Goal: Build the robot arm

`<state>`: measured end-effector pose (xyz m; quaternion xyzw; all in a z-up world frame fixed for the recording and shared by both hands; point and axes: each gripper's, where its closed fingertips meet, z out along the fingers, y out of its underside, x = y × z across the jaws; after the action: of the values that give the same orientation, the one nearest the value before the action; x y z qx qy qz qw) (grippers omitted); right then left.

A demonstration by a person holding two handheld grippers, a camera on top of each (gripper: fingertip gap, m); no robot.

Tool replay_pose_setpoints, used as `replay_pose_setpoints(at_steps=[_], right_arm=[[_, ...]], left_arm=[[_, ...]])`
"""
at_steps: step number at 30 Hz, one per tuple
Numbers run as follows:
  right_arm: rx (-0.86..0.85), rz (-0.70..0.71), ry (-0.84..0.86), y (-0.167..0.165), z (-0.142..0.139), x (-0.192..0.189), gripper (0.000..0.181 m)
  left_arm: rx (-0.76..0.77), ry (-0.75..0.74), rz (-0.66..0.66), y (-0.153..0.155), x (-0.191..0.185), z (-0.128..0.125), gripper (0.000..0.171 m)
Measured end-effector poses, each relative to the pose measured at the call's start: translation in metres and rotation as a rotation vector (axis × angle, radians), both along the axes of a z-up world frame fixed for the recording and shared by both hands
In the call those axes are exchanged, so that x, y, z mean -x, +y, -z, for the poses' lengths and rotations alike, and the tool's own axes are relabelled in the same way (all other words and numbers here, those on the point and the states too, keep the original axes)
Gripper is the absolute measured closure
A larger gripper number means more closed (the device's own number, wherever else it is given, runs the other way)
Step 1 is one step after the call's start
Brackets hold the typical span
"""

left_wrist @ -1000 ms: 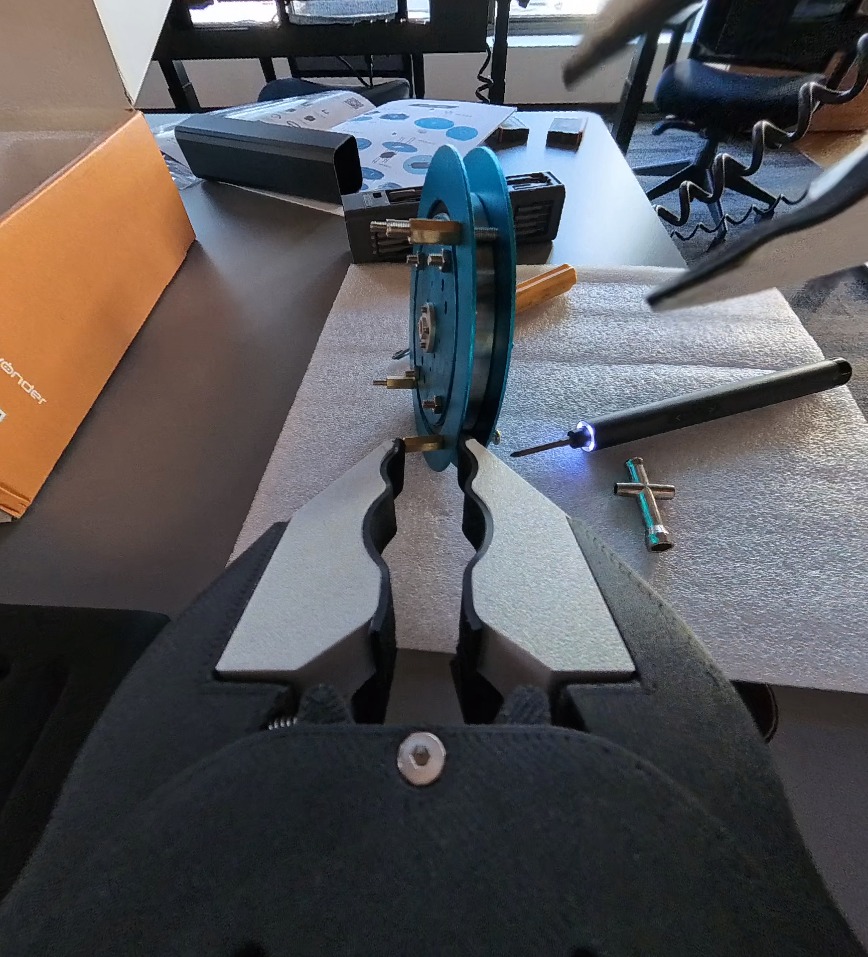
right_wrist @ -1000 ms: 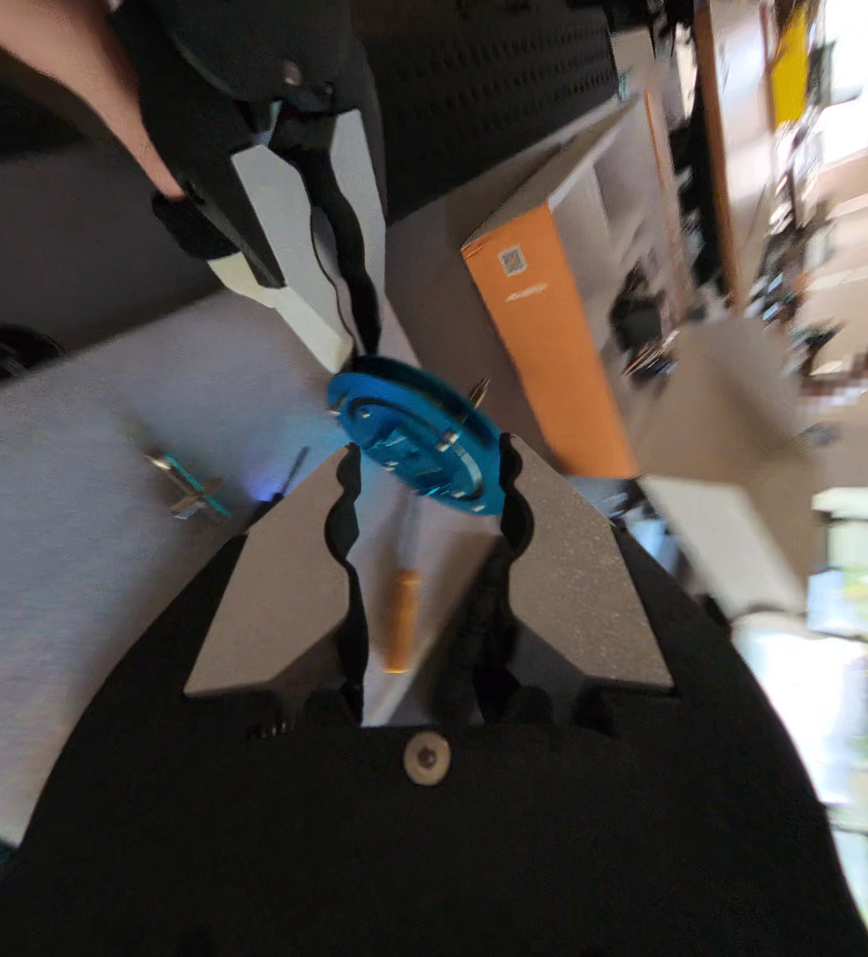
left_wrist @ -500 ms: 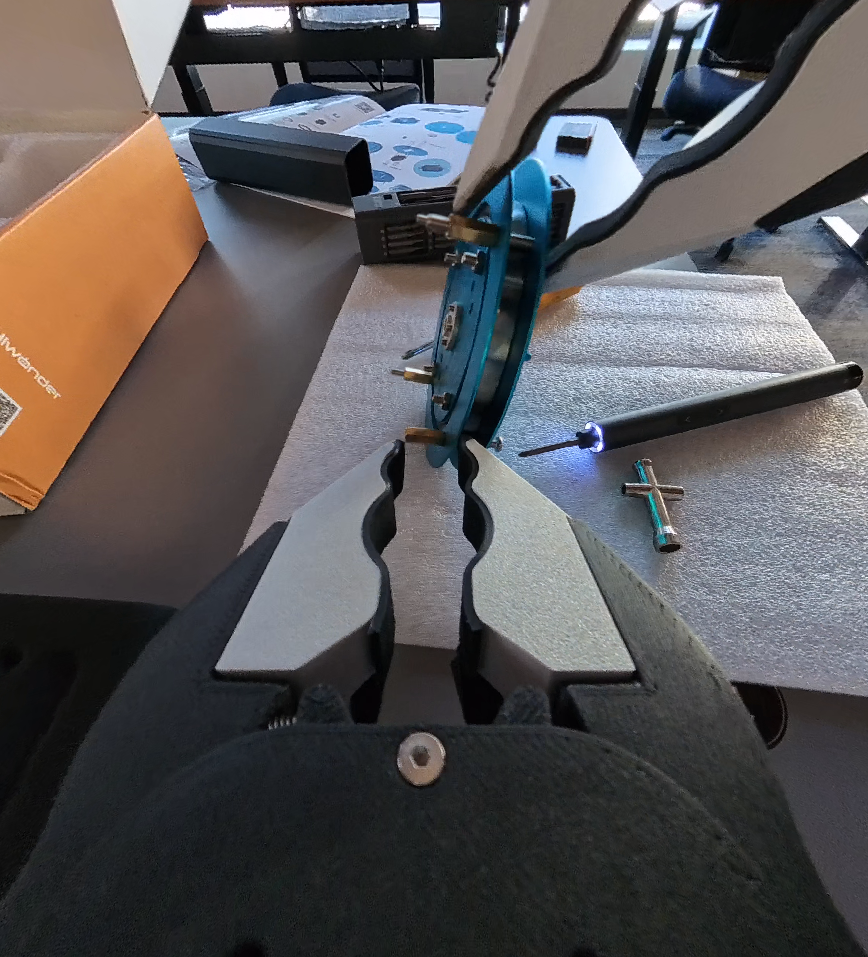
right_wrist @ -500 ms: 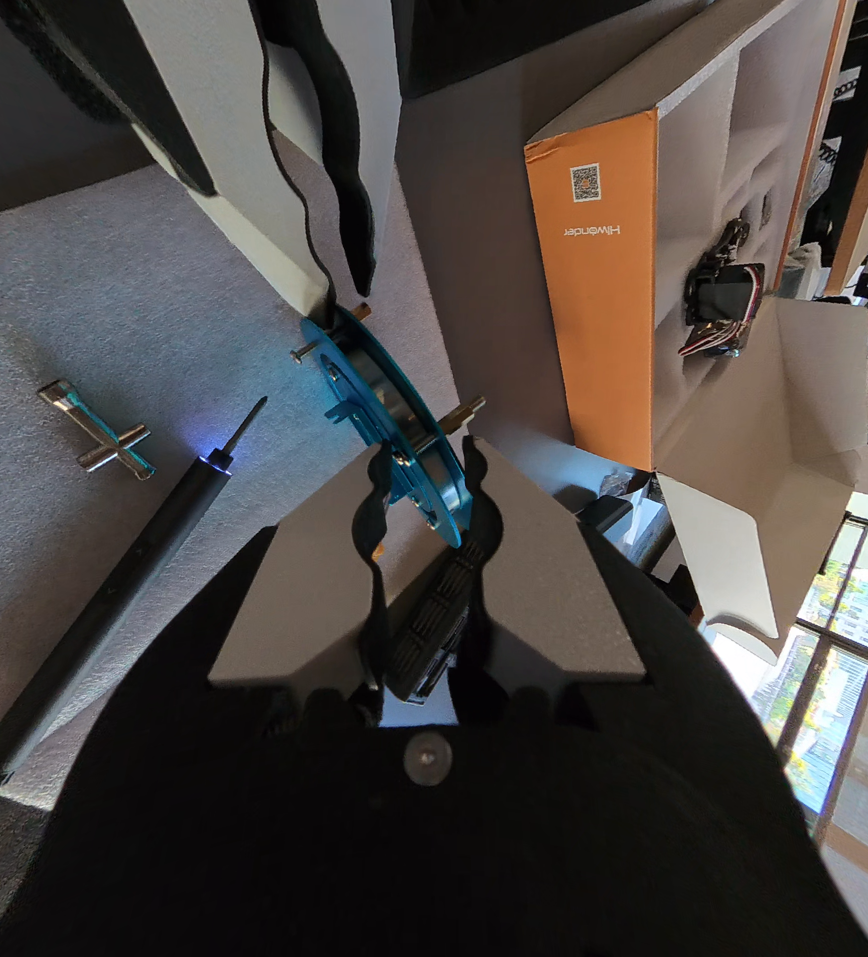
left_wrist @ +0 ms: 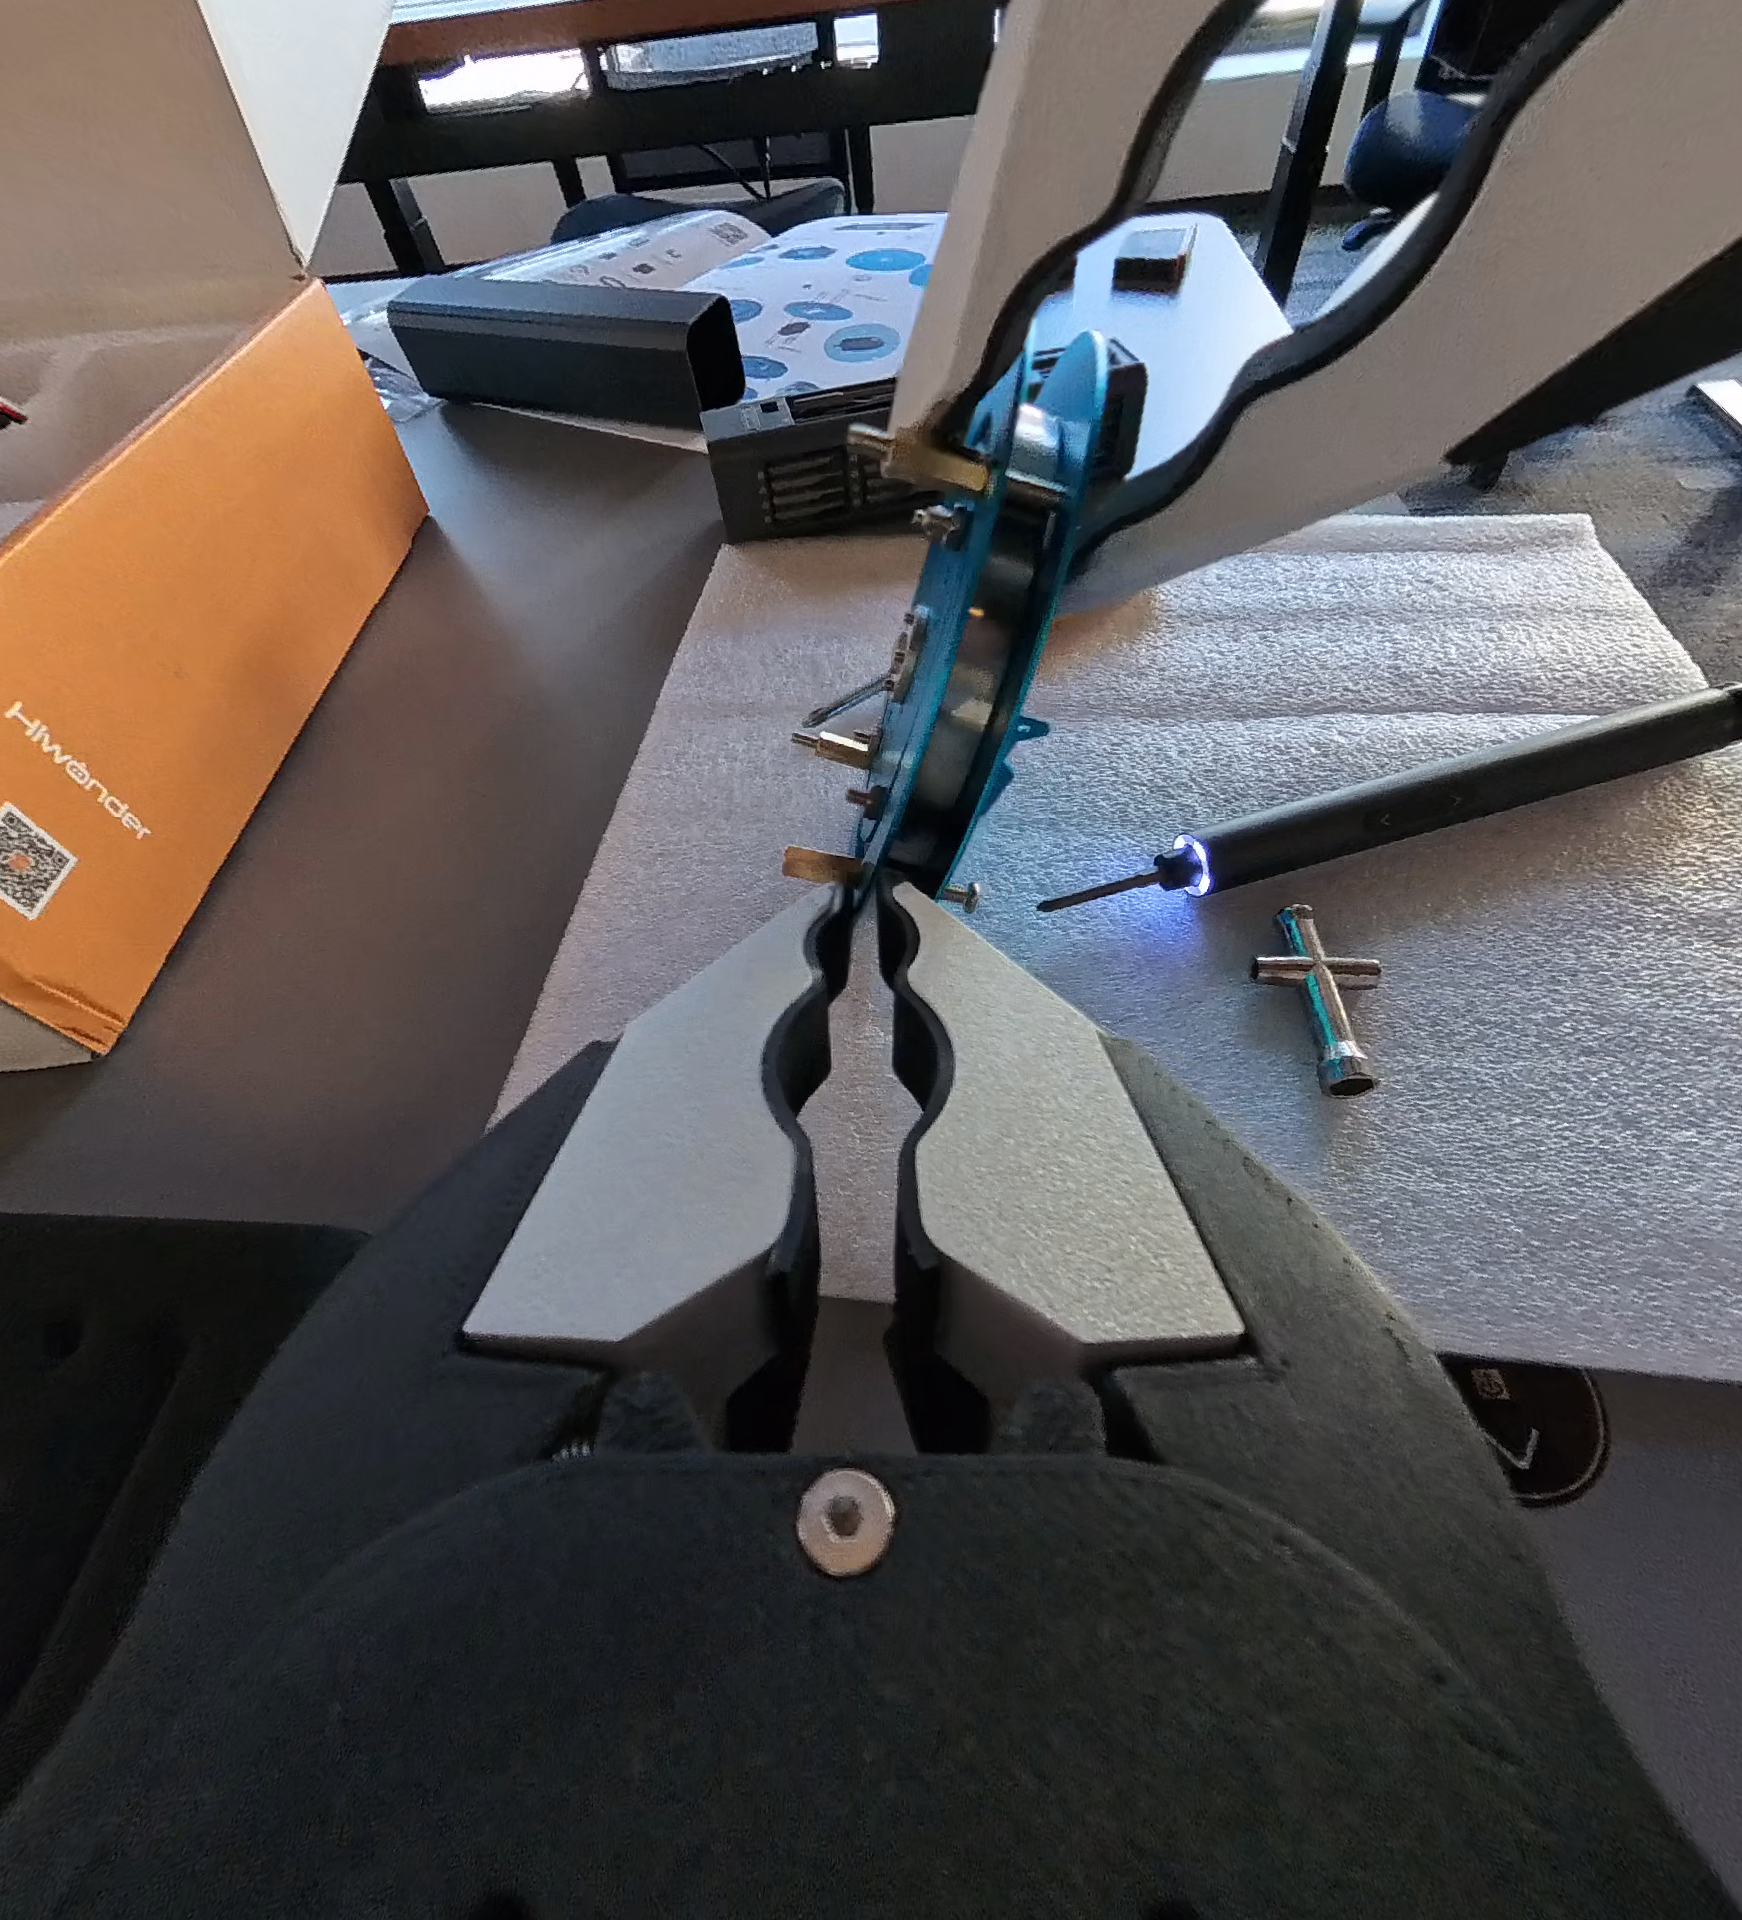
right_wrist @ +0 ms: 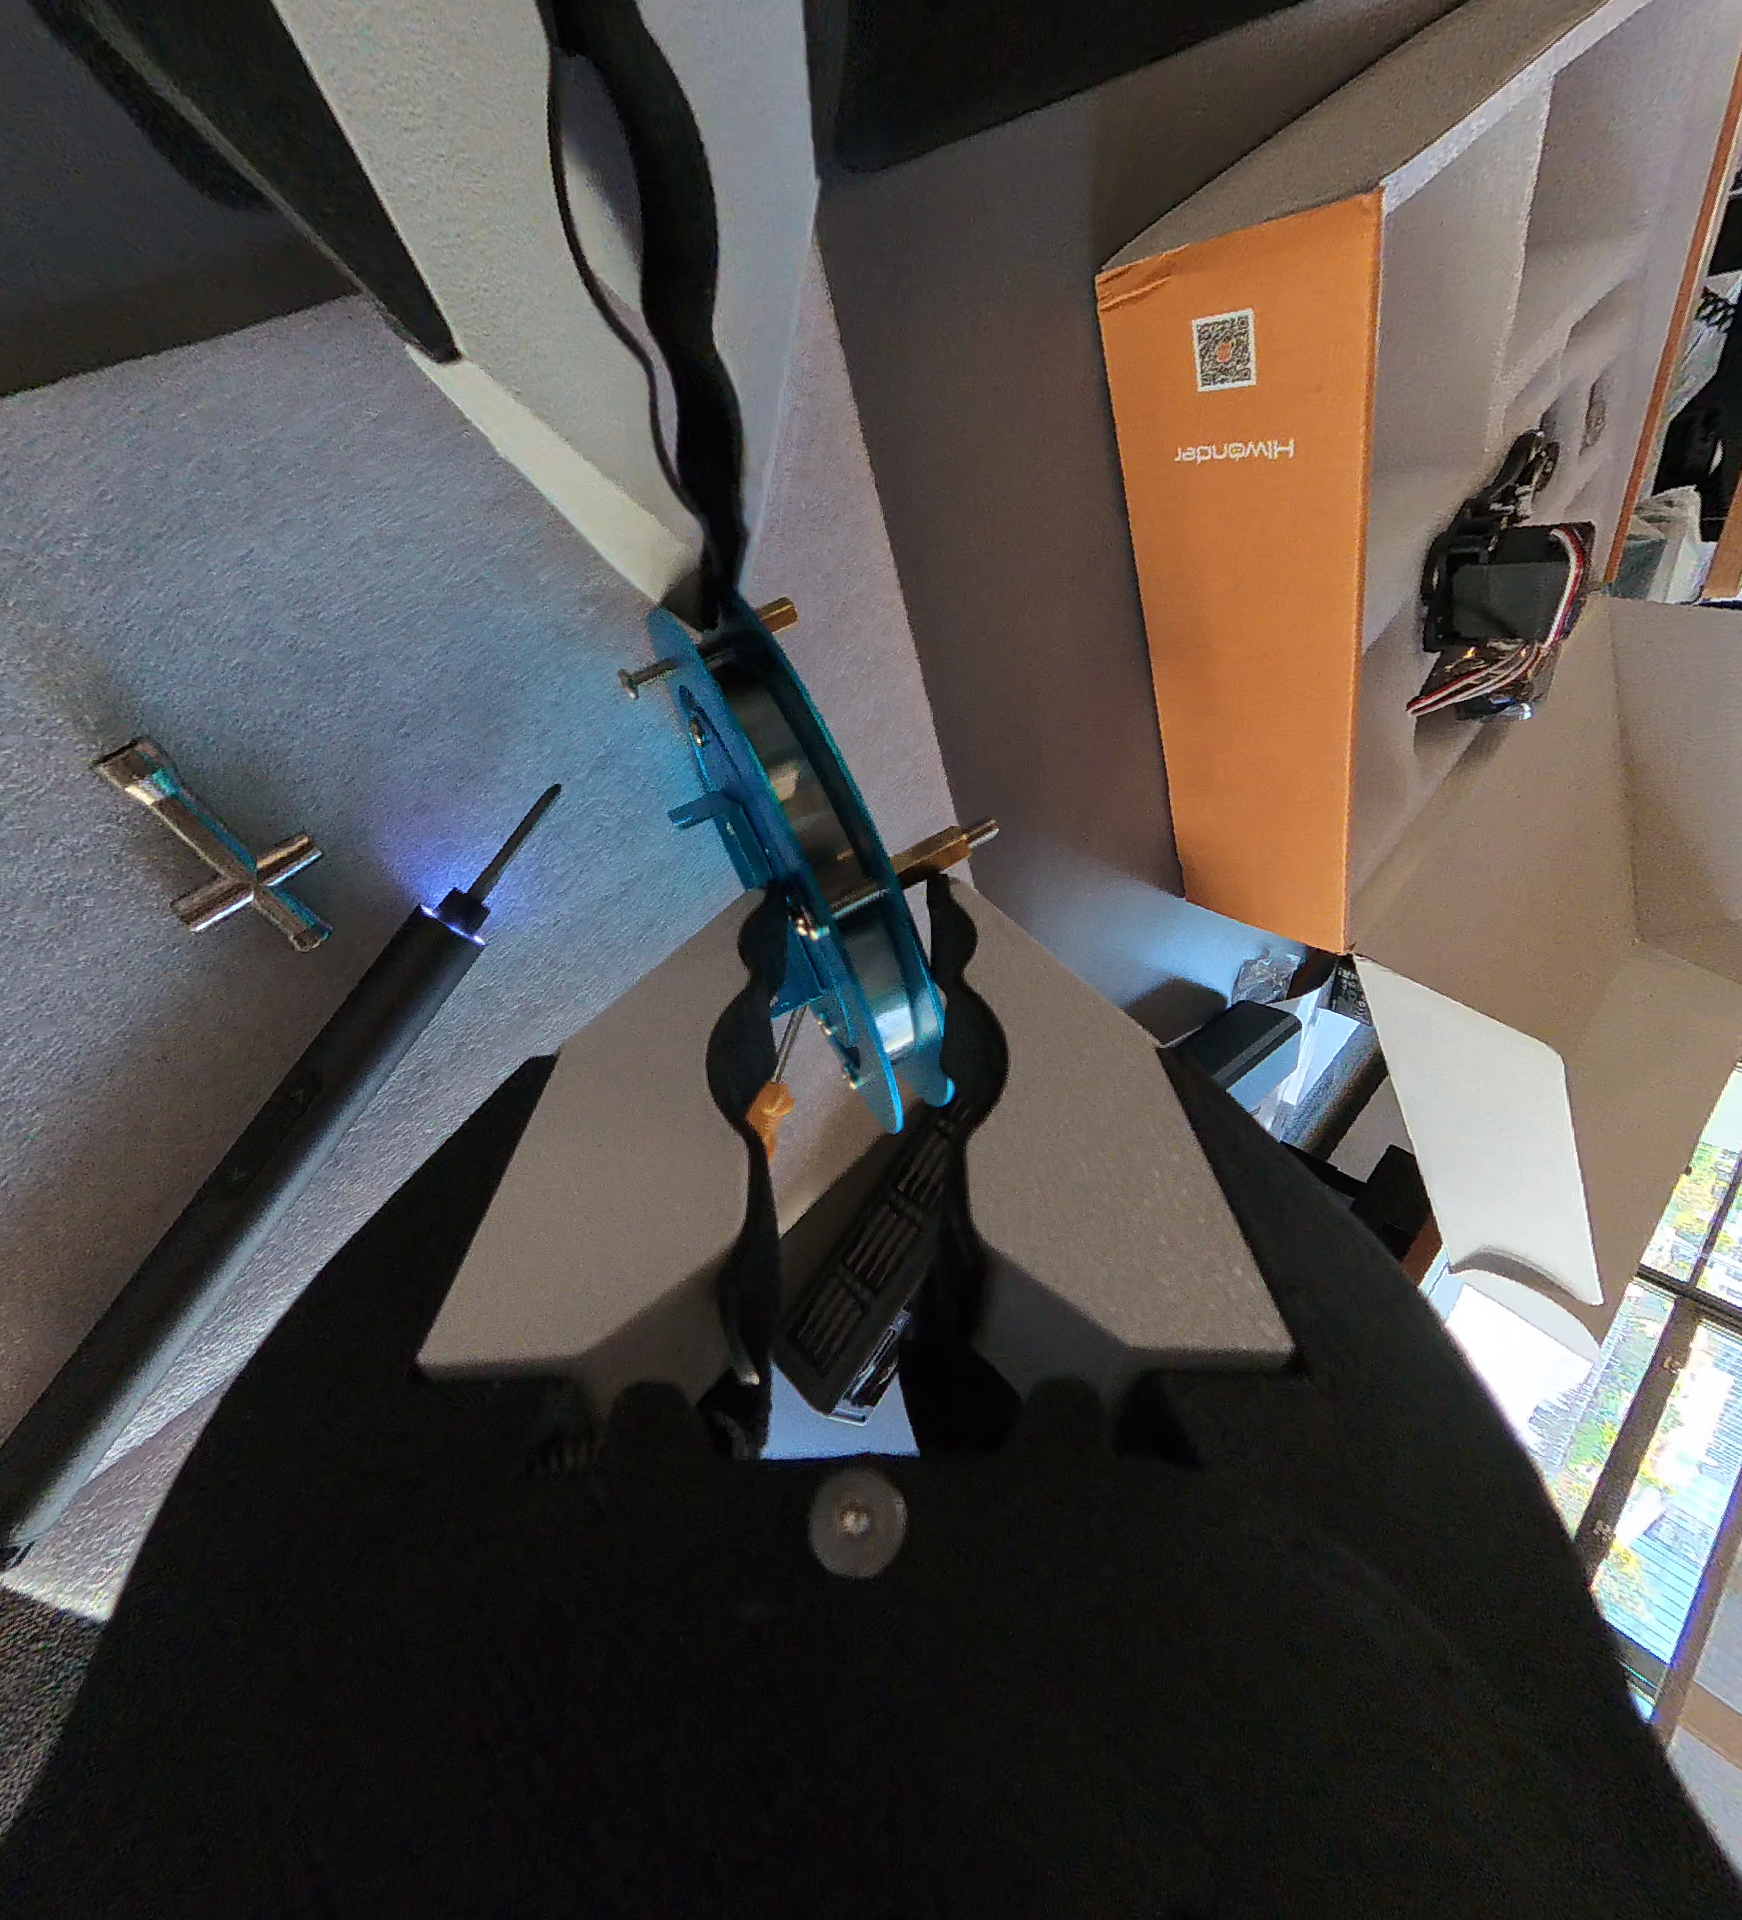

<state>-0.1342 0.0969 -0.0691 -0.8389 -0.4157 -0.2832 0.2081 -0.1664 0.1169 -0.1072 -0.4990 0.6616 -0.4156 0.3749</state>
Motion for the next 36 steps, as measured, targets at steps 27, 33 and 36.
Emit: replay_pose_setpoints(at_steps=[27, 33, 36], right_arm=[[0.107, -0.16, -0.07, 0.016, -0.001, -0.001, 0.153], [0.13, -0.177, -0.079, 0.021, -0.002, -0.002, 0.152], [0.142, -0.178, -0.087, 0.024, -0.002, -0.003, 0.151]], left_arm=[[-1.077, -0.247, 0.74, 0.012, -0.003, 0.007, 0.158], [-1.179, -0.297, 0.72, 0.014, -0.01, 0.011, 0.166], [-1.217, -0.322, 0.711, 0.014, -0.011, 0.012, 0.167]])
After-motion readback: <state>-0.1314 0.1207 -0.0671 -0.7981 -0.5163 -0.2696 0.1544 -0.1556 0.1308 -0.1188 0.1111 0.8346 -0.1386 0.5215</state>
